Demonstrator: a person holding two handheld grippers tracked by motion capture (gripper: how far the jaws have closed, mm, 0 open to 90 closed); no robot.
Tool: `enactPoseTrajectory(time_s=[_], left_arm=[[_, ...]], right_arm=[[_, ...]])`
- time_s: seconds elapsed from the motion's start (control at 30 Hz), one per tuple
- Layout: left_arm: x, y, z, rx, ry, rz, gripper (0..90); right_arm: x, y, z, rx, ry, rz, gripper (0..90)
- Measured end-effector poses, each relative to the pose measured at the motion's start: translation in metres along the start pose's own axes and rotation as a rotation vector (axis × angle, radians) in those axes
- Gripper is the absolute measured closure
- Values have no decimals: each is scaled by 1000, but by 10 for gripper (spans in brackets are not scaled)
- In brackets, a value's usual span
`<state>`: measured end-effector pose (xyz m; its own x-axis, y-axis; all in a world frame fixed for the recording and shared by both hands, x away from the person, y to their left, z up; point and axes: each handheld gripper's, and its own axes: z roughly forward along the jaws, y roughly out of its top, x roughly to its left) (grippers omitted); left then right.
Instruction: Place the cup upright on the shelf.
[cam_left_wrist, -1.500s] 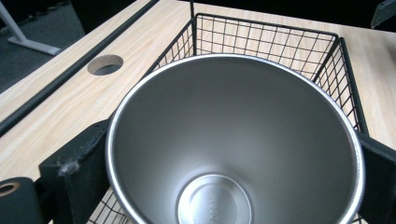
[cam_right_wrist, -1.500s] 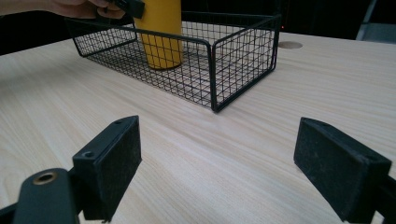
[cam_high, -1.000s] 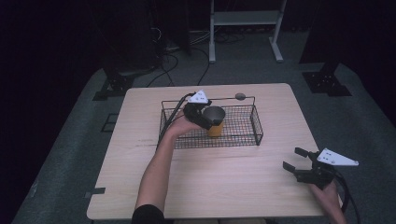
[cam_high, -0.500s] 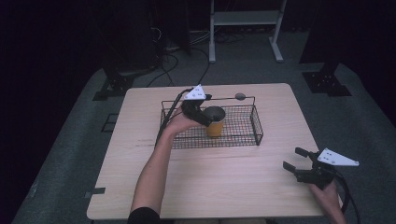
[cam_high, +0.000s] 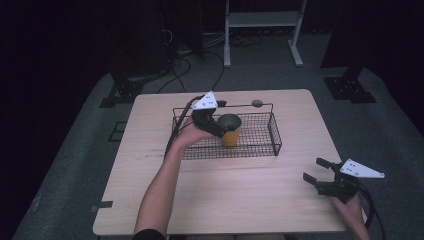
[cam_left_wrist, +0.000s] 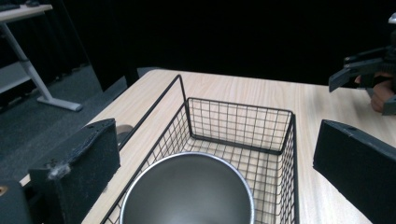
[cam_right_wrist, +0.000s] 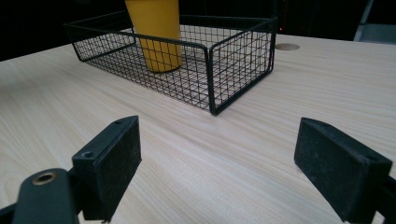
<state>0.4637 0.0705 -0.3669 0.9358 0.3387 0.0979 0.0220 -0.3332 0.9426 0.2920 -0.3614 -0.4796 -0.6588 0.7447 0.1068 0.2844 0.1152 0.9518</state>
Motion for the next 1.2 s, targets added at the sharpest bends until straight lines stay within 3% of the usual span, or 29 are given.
enactPoseTrajectory(time_s=[0.53,1.2], left_arm=[[-18,0,-19,-48,0,17,0],[-37,-15,-33,-65,4,7,0]], right_arm=[[0,0,0,2,-3,-1,138],[1,0,1,8,-7,-3,138]])
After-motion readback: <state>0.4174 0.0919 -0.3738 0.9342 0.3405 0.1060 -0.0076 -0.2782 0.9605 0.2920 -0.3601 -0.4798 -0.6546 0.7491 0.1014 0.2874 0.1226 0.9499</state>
